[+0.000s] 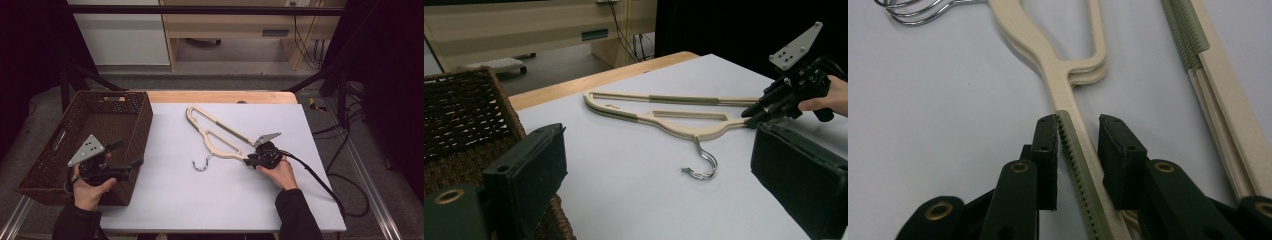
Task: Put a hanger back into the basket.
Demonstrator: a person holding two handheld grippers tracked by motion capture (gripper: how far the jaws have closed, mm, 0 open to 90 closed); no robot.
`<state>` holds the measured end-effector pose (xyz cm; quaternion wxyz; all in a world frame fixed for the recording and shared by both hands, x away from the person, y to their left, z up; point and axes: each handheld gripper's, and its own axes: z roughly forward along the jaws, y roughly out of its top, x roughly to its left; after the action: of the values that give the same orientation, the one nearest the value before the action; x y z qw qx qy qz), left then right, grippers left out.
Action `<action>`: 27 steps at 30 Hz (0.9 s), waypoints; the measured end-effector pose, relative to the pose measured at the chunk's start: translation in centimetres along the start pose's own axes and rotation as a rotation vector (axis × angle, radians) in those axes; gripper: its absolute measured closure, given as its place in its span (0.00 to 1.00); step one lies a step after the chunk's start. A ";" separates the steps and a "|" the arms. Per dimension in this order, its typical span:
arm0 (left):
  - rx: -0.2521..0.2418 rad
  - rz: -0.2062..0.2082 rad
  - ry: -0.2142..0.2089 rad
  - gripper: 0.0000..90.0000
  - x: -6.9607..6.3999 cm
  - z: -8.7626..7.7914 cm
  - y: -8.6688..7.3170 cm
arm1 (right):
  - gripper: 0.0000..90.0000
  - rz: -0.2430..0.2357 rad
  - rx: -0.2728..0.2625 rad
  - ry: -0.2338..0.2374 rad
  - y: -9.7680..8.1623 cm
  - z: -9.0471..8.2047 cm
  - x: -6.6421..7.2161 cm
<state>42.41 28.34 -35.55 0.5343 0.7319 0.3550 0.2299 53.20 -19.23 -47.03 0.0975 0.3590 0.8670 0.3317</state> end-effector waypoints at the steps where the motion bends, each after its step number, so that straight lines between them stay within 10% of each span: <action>1: 0.001 0.001 0.000 0.08 0.0 0.0 0.0 | 0.79 -0.013 0.001 0.010 0.0 -0.1 0.0; 27: 0.007 0.021 -0.021 0.09 -1.2 0.7 0.2 | 0.89 0.035 -0.071 0.094 0.8 -2.5 0.5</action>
<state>42.19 26.98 -35.57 0.5329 0.7397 0.3427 0.2266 52.28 -19.77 -44.58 0.0635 0.3544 0.8519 0.3804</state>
